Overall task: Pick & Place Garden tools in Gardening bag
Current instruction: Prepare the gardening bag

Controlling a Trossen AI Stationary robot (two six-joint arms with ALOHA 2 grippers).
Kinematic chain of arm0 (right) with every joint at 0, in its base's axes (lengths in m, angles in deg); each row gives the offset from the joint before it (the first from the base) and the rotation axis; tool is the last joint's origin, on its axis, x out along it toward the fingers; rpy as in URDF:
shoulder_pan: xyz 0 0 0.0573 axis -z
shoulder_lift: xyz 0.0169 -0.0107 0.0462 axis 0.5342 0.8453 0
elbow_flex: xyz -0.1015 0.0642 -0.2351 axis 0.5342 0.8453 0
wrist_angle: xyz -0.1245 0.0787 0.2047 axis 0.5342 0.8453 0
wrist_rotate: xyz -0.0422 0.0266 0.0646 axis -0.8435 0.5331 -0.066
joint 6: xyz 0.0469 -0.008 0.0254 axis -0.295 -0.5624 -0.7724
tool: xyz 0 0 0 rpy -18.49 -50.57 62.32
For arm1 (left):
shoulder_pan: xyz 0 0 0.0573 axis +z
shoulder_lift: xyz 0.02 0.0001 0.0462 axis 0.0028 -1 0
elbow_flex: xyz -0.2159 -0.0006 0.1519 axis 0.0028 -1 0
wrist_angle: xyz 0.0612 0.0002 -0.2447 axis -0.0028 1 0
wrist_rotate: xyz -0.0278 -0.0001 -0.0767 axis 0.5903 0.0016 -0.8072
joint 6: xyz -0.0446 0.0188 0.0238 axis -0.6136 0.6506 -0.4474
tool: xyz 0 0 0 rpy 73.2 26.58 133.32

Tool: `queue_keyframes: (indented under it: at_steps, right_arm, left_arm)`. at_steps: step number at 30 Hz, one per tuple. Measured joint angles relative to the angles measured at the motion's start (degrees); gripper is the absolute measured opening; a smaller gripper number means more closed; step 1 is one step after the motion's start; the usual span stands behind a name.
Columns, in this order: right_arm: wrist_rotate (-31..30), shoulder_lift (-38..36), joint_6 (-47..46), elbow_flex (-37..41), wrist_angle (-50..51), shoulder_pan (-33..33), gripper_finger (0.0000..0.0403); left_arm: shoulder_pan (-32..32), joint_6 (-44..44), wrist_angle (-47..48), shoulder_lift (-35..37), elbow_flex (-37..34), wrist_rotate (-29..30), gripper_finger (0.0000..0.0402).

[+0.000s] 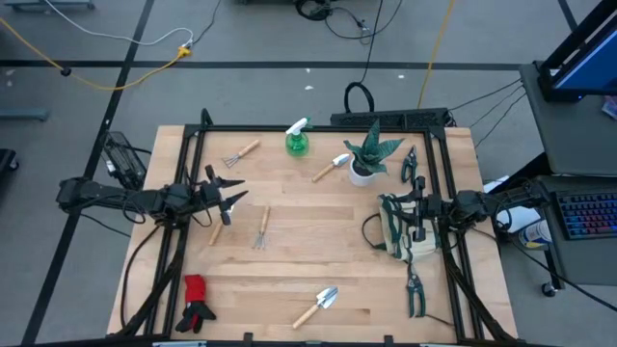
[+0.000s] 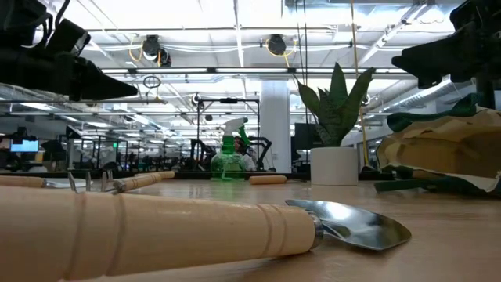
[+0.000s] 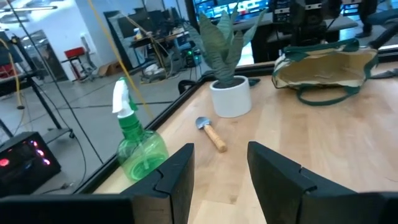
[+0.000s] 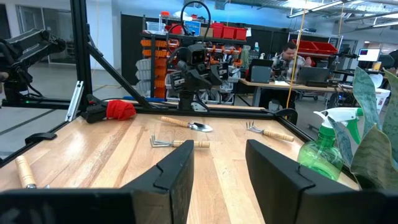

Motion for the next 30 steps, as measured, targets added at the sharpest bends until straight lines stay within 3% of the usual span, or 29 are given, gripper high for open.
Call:
queue_keyframes:
  at_steps: [11, 19, 30]
  right_arm:
    - [-0.01, 0.0, 0.0, 0.0, 0.01, 0.0, 0.0139]
    - [-0.01, 0.02, -0.01, 0.0, 0.0, 0.02, 0.0139]
    - [-0.01, 0.01, -0.01, 0.02, 0.01, 0.02, 0.0139]
  left_arm:
    - [0.0, -0.17, -0.22, 0.0, 0.01, 0.1, 0.0157]
    - [0.0, -0.94, -0.22, 0.0, 0.0, 5.87, 0.0157]
    - [0.0, -0.79, -0.02, 0.0, 0.01, 6.09, 0.0157]
